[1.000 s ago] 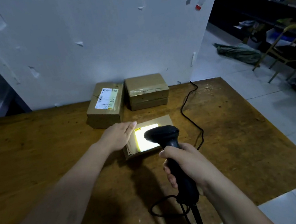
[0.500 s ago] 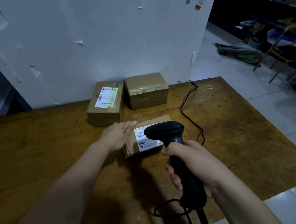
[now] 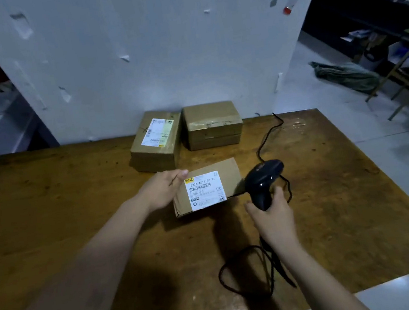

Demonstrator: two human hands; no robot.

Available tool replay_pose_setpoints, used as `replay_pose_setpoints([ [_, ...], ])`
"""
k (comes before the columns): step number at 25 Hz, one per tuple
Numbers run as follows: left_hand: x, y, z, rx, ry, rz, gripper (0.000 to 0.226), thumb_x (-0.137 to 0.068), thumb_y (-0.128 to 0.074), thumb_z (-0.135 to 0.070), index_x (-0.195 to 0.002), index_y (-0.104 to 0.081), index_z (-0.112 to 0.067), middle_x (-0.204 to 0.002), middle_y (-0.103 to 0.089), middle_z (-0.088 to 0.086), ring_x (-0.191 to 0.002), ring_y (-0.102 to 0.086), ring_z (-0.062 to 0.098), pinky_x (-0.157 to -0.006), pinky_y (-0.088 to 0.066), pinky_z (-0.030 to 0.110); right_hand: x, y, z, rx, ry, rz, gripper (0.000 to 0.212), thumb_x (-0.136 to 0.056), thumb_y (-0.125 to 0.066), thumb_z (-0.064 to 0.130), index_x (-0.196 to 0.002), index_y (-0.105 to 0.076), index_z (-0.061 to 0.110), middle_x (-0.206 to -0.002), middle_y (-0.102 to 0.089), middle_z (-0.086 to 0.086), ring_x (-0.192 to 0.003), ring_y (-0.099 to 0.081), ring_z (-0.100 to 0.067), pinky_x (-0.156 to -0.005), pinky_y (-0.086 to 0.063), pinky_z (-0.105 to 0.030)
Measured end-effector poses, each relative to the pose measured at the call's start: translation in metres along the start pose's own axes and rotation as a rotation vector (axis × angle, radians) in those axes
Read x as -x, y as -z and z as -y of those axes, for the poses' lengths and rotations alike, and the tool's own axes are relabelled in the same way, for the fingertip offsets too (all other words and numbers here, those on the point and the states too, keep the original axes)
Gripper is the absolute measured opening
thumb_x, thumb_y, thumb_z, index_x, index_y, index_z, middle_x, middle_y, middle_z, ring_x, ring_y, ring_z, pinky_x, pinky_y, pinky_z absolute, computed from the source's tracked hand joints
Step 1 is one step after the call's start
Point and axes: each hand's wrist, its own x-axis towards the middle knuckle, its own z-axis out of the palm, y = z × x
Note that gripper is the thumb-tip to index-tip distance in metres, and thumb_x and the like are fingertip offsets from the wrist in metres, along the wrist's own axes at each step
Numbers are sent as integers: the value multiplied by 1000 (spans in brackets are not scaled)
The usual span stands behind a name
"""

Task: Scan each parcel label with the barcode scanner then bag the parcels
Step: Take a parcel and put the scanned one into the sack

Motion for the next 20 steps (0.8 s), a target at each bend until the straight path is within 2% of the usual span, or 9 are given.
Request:
replay_pose_setpoints([
  [4, 19, -5, 9, 23, 37, -27, 52, -91, -30, -60, -114, -65, -30, -121, -66, -4, -111, -59, 16, -97, -46, 37, -54, -17, -67, 220, -203, 50, 44, -85, -65, 12, -121, -40, 7, -107, -62, -11, -99, -63, -33, -82, -54, -44],
  [7, 28, -16, 11, 97, 64, -68, 43, -98, -37, -45, -125, -62, -24, -130, -62, -5, -119, -56, 13, -102, -42, 28, -69, -23, -89, 288, -246, 154, 57, -87, -63, 12, -135, -33, 4, -124, -57, -21, -111, -58, -37, -87, -49, -37],
  [10, 37, -24, 3, 141, 123, -125, 40, -98, -43, -39, -126, -62, -19, -130, -59, -3, -122, -53, 13, -95, -38, 20, -80, -28, -93, 425, -208, 72, 65, -89, -61, 29, -143, -30, 7, -135, -48, -23, -124, -45, -39, -104, -39, -44],
  [11, 40, -29, 0, 144, 146, -167, 39, -97, -46, -39, -125, -63, -18, -129, -60, -1, -121, -53, 15, -93, -37, 19, -82, -27, -86, 398, -188, 24, 65, -90, -58, 34, -143, -31, 8, -138, -46, -22, -128, -41, -39, -108, -34, -45],
  [13, 46, -39, -3, 162, 231, -265, 45, -92, -50, -47, -127, -61, -22, -129, -58, 3, -121, -52, 19, -96, -37, 23, -83, -28, -64, 92, -185, 8, 57, -94, -50, 40, -142, -37, 13, -142, -46, -14, -130, -42, -34, -108, -35, -47],
  [15, 53, -50, -4, 291, 424, -311, 66, -82, -51, -63, -133, -54, -22, -133, -55, 4, -124, -51, 21, -102, -40, 30, -77, -30, -40, -176, -178, 121, 50, -95, -44, 45, -140, -44, 22, -142, -47, -7, -129, -44, -28, -104, -37, -41],
  [17, 60, -61, -7, 508, 556, -297, 84, -71, -47, -78, -127, -58, -16, -125, -61, 6, -115, -58, 24, -100, -47, 41, -68, -34, -23, -277, -163, 266, 46, -95, -41, 49, -132, -52, 23, -138, -52, -7, -120, -50, -25, -96, -37, -36],
  [19, 68, -70, -12, 635, 581, -306, 67, -77, -48, -72, -109, -64, -16, -106, -67, 2, -104, -63, 24, -92, -52, 42, -58, -42, -16, -328, -164, 382, 44, -93, -42, 53, -120, -57, 22, -128, -60, -7, -108, -57, -22, -92, -42, -34],
  [20, 75, -71, -12, 681, 586, -358, 56, -82, -50, -66, -106, -66, -18, -100, -68, -1, -101, -64, 23, -88, -54, 40, -53, -48, -14, -324, -145, 421, 50, -91, -44, 55, -126, -55, 21, -126, -60, -5, -108, -58, -21, -91, -44, -35],
])
